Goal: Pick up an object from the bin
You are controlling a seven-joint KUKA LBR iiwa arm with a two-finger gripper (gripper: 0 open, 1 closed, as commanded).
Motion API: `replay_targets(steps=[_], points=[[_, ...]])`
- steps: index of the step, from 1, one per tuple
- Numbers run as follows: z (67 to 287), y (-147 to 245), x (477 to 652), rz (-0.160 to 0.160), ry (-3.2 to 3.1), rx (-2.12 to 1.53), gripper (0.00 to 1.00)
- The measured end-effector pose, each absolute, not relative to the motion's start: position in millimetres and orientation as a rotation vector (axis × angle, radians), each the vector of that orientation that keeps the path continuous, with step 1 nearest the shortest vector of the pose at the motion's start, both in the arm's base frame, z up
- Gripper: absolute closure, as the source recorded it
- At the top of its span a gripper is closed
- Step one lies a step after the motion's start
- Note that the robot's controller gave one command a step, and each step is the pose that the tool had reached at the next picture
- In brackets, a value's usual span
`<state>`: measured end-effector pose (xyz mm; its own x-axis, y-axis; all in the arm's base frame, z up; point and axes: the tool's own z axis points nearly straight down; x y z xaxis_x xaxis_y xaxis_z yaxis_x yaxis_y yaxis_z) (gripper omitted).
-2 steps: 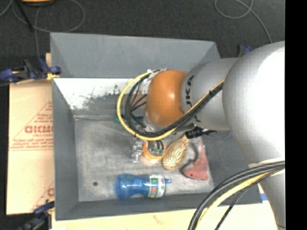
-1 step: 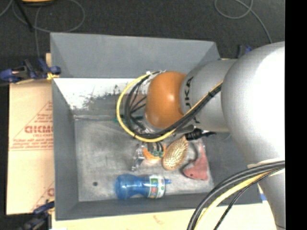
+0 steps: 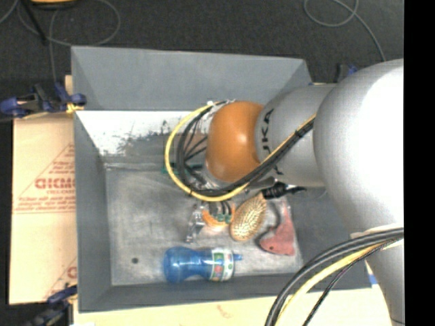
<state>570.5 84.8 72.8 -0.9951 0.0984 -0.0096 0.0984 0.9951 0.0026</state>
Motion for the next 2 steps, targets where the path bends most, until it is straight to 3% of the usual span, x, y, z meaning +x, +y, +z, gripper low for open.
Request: replay_targets(steps=[1,2], points=[[72.6,64.8,574.6,0.006,3.131,0.037,0.00],[72.8,24.1,610.6,-0.002,3.135,-0.007,0.00]])
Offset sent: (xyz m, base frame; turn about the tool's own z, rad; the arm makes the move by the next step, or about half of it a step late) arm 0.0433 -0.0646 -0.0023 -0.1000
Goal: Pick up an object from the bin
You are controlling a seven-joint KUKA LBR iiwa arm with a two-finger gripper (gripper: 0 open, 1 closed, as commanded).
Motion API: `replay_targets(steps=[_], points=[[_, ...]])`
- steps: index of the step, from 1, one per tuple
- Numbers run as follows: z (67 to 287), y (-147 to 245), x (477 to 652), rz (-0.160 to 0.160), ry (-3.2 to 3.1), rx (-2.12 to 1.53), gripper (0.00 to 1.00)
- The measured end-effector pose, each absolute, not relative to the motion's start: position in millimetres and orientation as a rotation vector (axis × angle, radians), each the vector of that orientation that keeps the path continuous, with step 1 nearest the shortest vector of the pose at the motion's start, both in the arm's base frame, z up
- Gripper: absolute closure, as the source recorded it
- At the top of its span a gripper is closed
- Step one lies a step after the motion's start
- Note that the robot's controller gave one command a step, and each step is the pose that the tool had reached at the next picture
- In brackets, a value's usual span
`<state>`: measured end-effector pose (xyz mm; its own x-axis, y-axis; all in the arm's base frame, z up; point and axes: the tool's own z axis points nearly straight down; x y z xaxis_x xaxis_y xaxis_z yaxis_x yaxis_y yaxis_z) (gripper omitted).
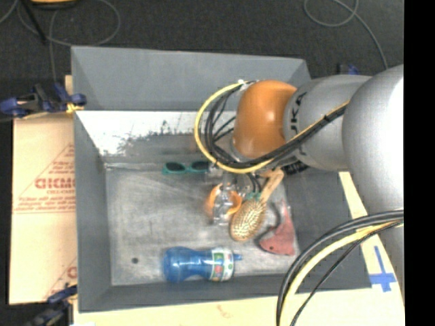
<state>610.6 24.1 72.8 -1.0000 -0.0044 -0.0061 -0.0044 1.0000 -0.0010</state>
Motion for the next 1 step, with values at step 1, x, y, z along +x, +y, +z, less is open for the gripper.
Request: replay_targets(steps=[1], points=[[73.7,10.2,616.7,-0.003,3.123,-0.225,0.00]])
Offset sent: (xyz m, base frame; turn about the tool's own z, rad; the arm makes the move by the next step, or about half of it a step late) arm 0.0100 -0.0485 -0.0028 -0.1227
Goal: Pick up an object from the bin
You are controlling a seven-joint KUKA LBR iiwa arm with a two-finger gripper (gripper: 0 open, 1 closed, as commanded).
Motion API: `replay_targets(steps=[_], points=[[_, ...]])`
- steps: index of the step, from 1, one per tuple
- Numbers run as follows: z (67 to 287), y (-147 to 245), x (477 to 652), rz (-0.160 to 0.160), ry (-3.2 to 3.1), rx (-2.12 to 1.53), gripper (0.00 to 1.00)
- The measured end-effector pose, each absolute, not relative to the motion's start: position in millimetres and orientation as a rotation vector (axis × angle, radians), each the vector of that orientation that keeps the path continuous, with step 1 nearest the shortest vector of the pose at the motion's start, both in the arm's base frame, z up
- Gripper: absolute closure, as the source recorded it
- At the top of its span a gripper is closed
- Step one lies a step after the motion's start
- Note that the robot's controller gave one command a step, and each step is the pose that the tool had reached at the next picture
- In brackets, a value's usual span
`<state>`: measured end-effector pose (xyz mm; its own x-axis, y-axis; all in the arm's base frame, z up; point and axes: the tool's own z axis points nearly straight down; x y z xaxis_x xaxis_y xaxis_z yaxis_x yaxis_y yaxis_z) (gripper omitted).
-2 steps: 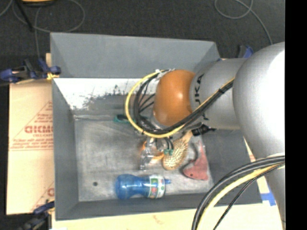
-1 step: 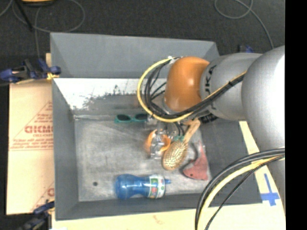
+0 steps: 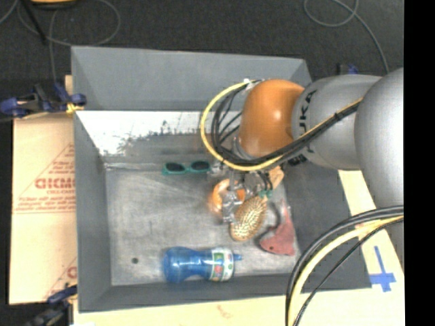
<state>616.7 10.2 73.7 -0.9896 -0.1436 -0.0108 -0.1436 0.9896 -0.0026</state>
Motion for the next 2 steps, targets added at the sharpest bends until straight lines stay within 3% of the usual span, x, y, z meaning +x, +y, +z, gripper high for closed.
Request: replay_targets(steps=[1,2], points=[[73.3,-5.0,618.9,0.000,3.100,-0.441,0.00],[74.6,-42.9,597.7,0.002,3.127,-0.070,1.00]])
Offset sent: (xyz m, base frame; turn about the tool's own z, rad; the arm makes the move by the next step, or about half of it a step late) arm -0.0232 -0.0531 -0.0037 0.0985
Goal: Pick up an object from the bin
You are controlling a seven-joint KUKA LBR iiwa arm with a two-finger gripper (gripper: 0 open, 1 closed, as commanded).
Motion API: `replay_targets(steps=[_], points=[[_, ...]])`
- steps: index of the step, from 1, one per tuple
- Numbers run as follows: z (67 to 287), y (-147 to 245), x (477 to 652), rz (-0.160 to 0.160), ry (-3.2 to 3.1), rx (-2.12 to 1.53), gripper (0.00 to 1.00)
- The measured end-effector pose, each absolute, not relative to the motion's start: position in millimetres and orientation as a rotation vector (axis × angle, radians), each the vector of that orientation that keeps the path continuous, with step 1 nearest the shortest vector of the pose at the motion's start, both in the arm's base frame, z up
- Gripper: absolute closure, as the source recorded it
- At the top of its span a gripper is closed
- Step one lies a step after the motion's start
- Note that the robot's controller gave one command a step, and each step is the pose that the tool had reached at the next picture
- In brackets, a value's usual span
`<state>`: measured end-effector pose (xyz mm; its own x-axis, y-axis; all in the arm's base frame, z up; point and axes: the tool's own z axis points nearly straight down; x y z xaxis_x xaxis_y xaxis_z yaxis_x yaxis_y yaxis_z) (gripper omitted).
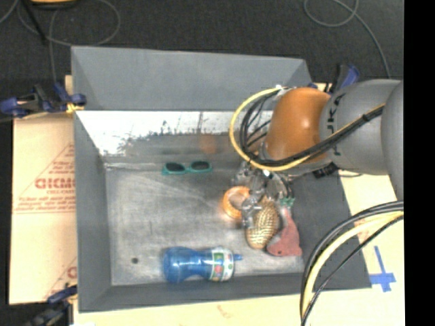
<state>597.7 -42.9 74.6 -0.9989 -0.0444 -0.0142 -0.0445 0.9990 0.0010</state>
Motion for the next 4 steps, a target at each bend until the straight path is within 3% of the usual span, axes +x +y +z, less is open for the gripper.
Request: replay_targets(steps=[1,2,3,4], points=[[74.6,-42.9,597.7,0.002,3.127,-0.068,1.00],[116.4,-50.0,599.8,0.004,3.144,-0.001,1.00],[148.4,-69.3,613.5,0.001,3.129,0.068,1.00],[188.1,-75.9,590.1,0.002,3.132,0.301,1.00]])
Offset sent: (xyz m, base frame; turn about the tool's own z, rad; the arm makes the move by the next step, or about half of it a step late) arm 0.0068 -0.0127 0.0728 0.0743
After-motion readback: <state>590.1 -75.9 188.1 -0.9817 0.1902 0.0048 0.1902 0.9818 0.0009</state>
